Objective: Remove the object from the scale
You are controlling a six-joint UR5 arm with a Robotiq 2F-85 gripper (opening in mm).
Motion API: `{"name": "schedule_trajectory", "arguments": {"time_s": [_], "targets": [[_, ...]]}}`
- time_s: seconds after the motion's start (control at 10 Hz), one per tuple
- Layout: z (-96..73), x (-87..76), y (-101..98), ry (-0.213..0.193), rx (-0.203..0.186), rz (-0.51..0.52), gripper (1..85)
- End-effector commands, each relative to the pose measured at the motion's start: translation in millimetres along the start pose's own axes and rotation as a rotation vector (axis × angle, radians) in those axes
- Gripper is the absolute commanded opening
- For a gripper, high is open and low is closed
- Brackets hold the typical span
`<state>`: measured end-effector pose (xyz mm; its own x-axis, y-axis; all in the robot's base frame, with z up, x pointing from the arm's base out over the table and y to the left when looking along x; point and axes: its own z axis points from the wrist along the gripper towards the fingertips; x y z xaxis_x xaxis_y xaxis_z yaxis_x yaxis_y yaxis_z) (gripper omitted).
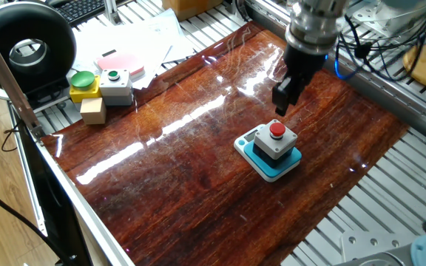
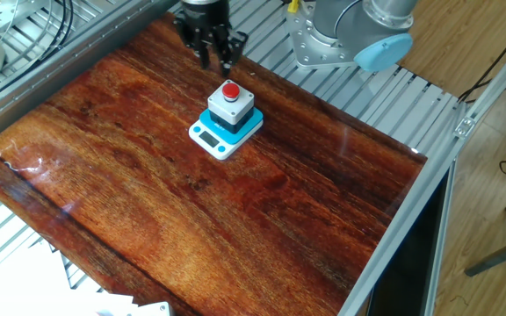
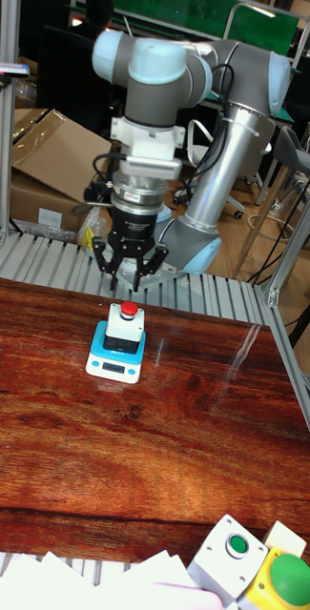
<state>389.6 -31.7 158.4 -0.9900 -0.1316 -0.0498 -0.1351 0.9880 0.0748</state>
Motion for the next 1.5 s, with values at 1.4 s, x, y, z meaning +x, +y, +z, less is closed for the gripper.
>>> {"name": "schedule_trajectory", "arguments": {"time_s": [1.4], "targets": [[45.8, 9.0, 9.6, -0.083, 0.003, -0.054, 53.3]]}}
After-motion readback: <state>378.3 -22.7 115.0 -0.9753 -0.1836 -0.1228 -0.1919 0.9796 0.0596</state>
